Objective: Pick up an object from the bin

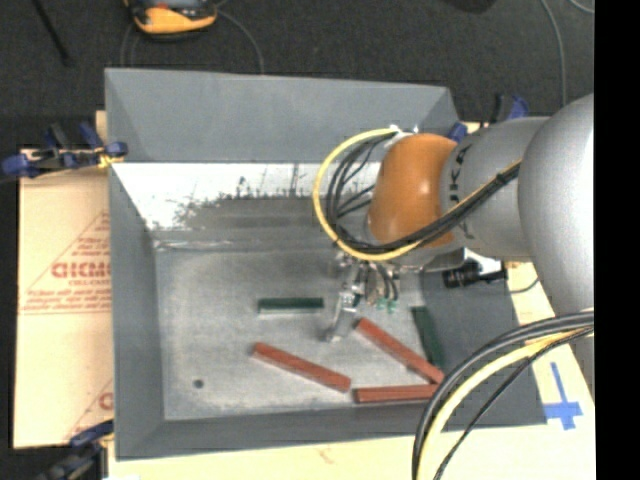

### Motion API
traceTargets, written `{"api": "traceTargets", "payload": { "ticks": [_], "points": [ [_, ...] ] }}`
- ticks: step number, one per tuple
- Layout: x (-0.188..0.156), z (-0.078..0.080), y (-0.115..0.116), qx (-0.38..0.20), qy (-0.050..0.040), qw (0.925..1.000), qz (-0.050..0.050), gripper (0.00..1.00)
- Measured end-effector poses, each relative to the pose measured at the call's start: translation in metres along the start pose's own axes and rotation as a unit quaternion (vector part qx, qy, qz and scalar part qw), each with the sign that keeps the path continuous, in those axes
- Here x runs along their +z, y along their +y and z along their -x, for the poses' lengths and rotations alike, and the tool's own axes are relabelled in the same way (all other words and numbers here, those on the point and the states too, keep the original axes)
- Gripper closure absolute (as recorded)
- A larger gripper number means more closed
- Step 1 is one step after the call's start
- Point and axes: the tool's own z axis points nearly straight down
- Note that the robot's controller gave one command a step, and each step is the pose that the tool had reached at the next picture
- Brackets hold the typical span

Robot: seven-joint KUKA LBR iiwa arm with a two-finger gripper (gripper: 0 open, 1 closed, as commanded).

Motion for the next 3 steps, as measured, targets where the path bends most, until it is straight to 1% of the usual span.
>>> {"api": "traceTargets", "payload": {
  "ticks": [1,2,3],
  "points": [
    [0.006,-0.024,0.064,0.027,0.0,0.9996,0.001,1.0],
    [0.006,-0.024,0.064,0.026,0.0,0.9997,0.001,1.0],
    [-0.165,-0.008,0.091,0.014,-0.0028,0.9999,0.002,1.0]
  ]
}}
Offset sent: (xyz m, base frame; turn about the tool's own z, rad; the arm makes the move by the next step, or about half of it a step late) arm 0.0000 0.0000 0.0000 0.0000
